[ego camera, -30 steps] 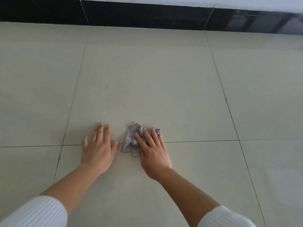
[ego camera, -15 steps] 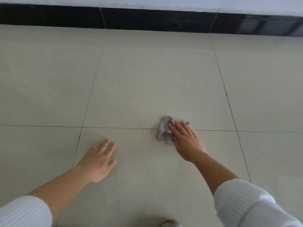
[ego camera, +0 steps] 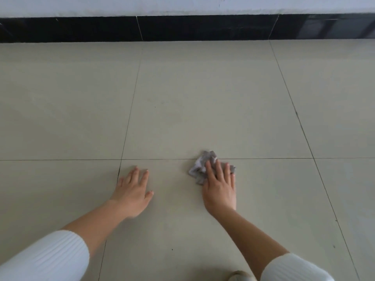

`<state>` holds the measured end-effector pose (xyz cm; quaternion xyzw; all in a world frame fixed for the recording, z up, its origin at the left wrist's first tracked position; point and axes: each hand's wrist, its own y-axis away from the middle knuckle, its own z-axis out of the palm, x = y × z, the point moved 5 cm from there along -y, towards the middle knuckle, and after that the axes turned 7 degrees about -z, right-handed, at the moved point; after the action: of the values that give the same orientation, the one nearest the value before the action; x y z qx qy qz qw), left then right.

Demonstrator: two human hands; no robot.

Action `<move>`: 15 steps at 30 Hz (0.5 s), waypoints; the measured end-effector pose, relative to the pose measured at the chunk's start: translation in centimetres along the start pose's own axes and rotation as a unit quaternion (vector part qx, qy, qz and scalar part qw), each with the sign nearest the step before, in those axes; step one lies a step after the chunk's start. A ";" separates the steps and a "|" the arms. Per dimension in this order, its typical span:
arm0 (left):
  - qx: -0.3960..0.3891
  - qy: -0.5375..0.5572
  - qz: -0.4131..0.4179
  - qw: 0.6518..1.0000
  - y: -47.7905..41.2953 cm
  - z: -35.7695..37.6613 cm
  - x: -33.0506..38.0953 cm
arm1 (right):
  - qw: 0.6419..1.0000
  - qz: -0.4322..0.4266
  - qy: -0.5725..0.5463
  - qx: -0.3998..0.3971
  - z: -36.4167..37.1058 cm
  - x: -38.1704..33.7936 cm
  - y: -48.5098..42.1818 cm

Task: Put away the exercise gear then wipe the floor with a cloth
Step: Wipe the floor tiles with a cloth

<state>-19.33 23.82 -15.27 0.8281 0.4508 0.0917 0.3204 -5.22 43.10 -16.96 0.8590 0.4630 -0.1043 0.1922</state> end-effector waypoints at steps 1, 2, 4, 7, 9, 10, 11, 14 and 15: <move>0.017 -0.002 0.006 1.000 0.1 -0.2 -0.4 | 0.999 -0.046 0.007 -0.023 1.0 -2.0 0.5; 0.037 -0.001 0.015 0.999 0.2 -0.4 -0.8 | 0.995 -0.087 0.021 -0.047 2.0 -3.7 1.0; 0.075 0.011 0.026 0.997 0.3 -0.7 -2.1 | 0.975 -0.192 0.078 -0.075 3.5 -6.4 2.2; 0.088 0.037 -0.009 0.995 0.1 -0.1 -4.6 | 0.925 -0.336 0.142 -0.104 4.3 -7.7 2.8; 0.073 0.054 -0.031 0.995 0.0 0.8 -6.2 | 0.894 -0.399 0.166 -0.119 3.8 -6.6 1.6; 0.067 0.063 -0.037 0.995 0.0 1.3 -6.8 | 0.889 -0.405 0.177 -0.117 3.4 -5.6 0.5; 0.066 0.077 -0.044 0.994 0.0 1.7 -7.5 | 0.895 -0.389 0.185 -0.113 2.7 -4.6 -0.8; 0.064 0.122 -0.064 0.988 0.1 2.5 -9.4 | 0.945 -0.259 0.193 -0.044 0.0 -1.2 -4.5; 0.062 0.123 -0.064 0.988 0.2 2.6 -9.8 | 0.961 -0.203 0.185 -0.025 -0.7 -0.2 -5.5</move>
<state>-23.74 14.65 -15.87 0.7984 0.5435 0.1443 0.2152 -9.90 45.97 -17.53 0.7464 0.6573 0.0315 0.0997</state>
